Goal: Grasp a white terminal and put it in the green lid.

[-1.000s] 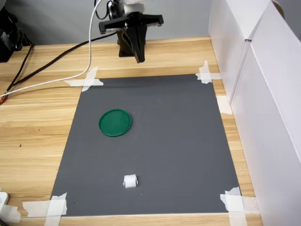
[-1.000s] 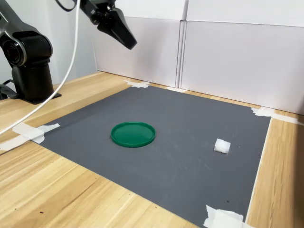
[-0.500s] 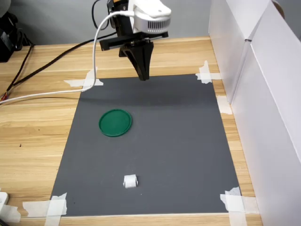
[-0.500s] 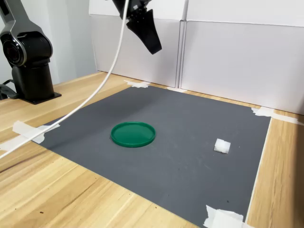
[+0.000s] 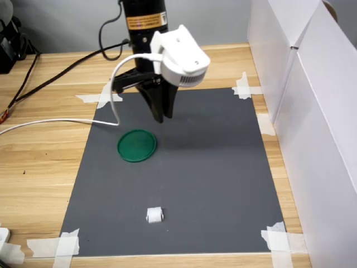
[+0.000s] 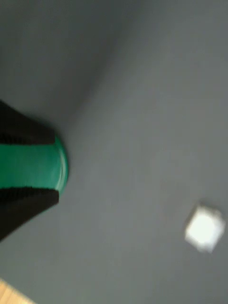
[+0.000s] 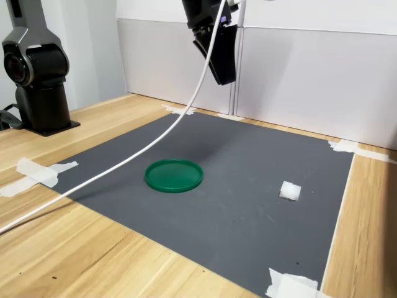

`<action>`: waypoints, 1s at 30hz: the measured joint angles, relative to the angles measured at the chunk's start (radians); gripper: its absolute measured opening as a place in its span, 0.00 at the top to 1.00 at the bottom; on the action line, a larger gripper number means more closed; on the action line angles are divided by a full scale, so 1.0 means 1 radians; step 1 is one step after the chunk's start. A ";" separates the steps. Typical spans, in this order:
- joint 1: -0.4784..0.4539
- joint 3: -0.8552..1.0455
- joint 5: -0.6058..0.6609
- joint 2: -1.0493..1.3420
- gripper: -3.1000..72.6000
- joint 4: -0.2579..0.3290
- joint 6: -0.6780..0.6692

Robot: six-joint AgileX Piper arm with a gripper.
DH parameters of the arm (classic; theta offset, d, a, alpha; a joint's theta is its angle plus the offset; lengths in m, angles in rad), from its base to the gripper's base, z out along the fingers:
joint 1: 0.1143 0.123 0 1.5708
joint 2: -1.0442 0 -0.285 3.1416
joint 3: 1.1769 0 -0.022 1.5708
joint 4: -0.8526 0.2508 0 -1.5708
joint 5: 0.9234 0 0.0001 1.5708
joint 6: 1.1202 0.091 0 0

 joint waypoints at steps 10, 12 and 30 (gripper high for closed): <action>-0.069 -0.174 0.048 -0.139 0.27 -0.019 -0.002; -0.069 -0.205 0.041 -0.163 0.26 -0.018 -0.004; -0.068 -0.412 0.077 -0.396 0.26 0.059 -0.109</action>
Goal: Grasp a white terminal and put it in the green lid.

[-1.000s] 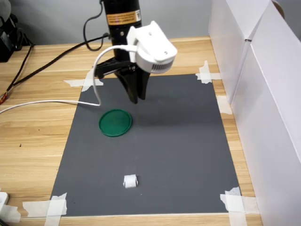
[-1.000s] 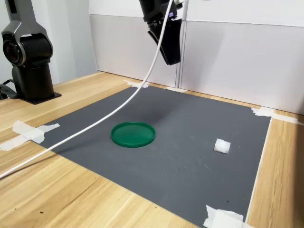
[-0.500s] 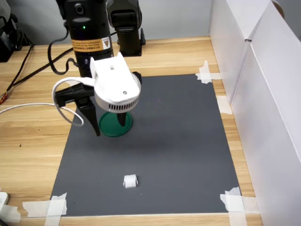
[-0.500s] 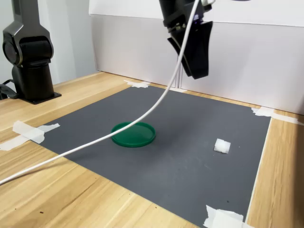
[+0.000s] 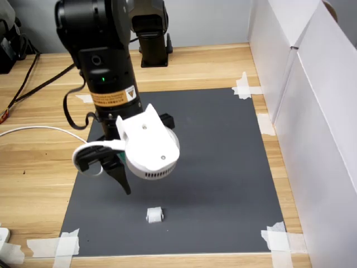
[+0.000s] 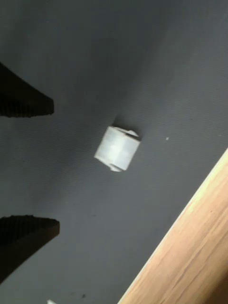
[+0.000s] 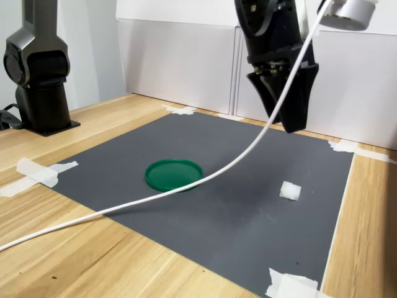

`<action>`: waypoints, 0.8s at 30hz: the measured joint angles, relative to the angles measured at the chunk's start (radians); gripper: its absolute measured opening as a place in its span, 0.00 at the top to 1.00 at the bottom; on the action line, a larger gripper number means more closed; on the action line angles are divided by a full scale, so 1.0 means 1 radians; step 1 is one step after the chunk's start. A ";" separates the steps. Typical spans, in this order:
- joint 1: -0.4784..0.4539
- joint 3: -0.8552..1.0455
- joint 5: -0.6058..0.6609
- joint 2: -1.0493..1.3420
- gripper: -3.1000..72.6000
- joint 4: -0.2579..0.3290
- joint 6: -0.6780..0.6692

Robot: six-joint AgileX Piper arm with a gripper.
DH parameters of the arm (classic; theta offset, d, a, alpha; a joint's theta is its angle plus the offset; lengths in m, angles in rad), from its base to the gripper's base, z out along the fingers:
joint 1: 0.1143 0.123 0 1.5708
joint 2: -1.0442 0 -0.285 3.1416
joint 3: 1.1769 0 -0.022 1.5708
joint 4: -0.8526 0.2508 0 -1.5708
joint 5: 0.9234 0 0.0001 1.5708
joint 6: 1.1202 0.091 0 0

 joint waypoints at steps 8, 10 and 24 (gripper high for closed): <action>0.020 -0.021 0.006 -0.078 0.26 -0.001 -0.013; 0.020 -0.021 -0.007 -0.090 0.26 -0.006 -0.022; 0.020 -0.021 -0.048 -0.168 0.27 -0.014 -0.027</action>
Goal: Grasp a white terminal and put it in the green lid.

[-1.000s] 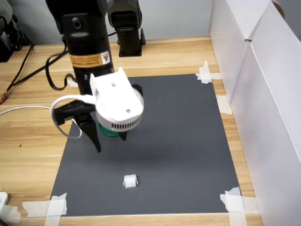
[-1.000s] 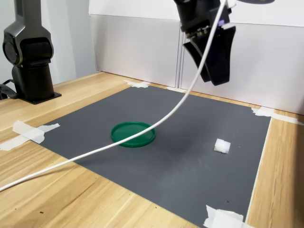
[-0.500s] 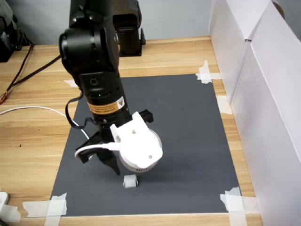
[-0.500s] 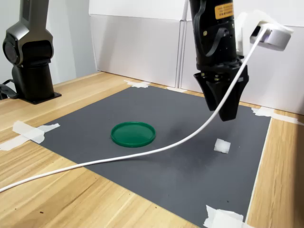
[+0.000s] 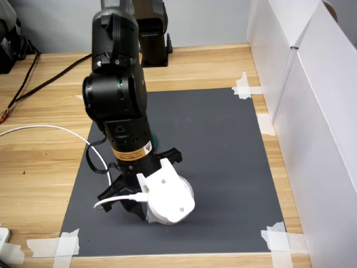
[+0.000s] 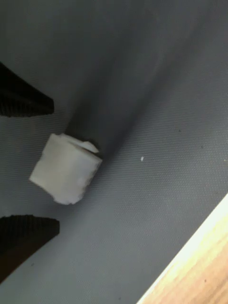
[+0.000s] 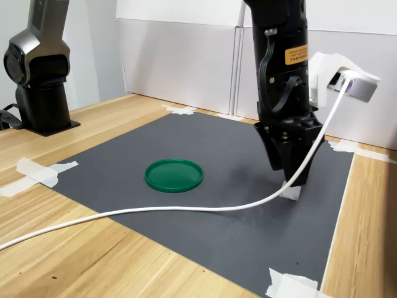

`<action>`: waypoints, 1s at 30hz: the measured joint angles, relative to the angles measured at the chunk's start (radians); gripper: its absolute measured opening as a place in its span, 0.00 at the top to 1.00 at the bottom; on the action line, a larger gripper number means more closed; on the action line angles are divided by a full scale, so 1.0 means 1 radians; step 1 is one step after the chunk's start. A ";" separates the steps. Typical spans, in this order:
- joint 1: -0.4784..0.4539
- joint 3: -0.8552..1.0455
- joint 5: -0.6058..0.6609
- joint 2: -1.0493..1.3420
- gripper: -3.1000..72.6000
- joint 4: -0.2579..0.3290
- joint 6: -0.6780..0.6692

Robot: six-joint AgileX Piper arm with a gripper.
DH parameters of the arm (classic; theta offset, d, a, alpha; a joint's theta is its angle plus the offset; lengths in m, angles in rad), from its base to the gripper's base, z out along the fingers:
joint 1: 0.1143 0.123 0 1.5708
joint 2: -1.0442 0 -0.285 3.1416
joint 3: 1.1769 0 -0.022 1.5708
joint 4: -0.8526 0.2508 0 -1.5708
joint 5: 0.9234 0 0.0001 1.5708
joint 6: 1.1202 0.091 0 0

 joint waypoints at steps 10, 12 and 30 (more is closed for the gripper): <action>0.000 0.000 -0.035 -0.026 0.28 0.000 -0.001; 0.000 -0.002 -0.036 -0.031 0.30 0.000 -0.001; 0.000 -0.004 -0.022 0.074 0.50 -0.016 -0.001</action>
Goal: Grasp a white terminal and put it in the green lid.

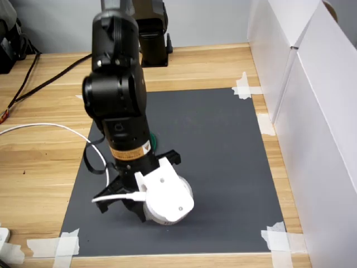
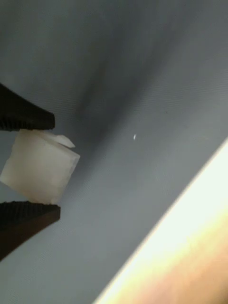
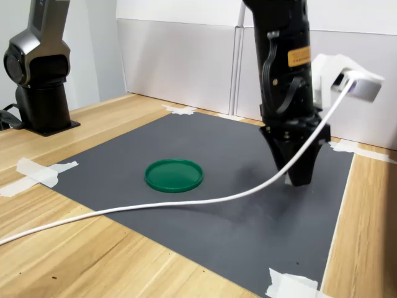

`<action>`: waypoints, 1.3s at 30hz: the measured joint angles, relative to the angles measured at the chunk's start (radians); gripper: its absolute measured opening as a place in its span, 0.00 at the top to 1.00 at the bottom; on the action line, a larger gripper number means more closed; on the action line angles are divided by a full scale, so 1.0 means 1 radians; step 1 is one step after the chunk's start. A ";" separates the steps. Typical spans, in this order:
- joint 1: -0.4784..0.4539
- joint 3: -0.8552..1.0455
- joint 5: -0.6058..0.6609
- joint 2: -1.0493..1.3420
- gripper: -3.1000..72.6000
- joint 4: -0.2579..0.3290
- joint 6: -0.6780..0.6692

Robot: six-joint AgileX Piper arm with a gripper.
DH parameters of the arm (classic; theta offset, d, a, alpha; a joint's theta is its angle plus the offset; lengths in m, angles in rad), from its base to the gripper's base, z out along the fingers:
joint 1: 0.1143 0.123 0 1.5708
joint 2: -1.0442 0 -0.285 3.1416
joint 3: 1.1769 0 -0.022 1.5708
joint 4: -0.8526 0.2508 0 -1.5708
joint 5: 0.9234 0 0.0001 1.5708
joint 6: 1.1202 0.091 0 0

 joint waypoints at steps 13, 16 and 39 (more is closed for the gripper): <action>0.000 0.145 0.035 0.319 0.50 0.053 -0.057; 0.000 0.260 0.013 0.389 0.50 0.049 -0.072; -0.066 0.692 -0.144 0.503 0.50 -0.100 -0.045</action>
